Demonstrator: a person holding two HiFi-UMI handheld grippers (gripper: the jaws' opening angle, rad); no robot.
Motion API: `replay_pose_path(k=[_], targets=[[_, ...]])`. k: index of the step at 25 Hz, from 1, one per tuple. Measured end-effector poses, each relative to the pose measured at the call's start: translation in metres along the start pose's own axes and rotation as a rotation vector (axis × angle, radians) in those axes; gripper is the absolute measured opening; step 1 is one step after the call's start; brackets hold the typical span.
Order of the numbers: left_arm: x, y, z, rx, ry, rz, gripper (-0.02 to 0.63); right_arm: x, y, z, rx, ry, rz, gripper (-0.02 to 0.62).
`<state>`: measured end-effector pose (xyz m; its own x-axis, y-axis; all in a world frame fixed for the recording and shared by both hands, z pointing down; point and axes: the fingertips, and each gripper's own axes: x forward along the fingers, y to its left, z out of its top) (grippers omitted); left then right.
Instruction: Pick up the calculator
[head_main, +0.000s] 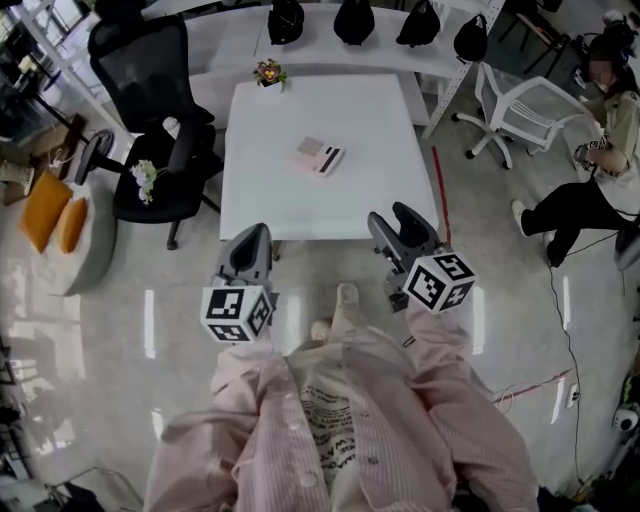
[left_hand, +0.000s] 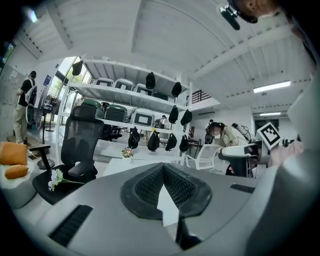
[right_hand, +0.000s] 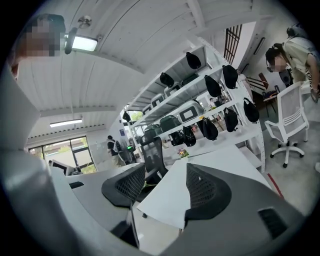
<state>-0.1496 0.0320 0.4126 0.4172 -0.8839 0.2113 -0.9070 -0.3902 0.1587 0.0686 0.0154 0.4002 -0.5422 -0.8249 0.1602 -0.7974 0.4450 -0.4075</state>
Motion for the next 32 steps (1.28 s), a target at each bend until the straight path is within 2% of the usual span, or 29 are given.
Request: replay_pose_path(k=[9, 18, 32], targets=[[0.034, 0.025, -0.008, -0.036, 0.020, 0.026, 0.001, 0.045, -0.024, -0.005, 0.030, 0.037, 0.009, 0.225], [0.113, 0.056, -0.016, -0.078, 0.088, 0.041, 0.000, 0.123, -0.077, -0.005, 0.092, 0.101, 0.006, 0.225], [0.213, 0.089, -0.075, -0.203, 0.261, 0.088, 0.000, 0.228, -0.150, -0.059, 0.276, 0.327, 0.017, 0.225]])
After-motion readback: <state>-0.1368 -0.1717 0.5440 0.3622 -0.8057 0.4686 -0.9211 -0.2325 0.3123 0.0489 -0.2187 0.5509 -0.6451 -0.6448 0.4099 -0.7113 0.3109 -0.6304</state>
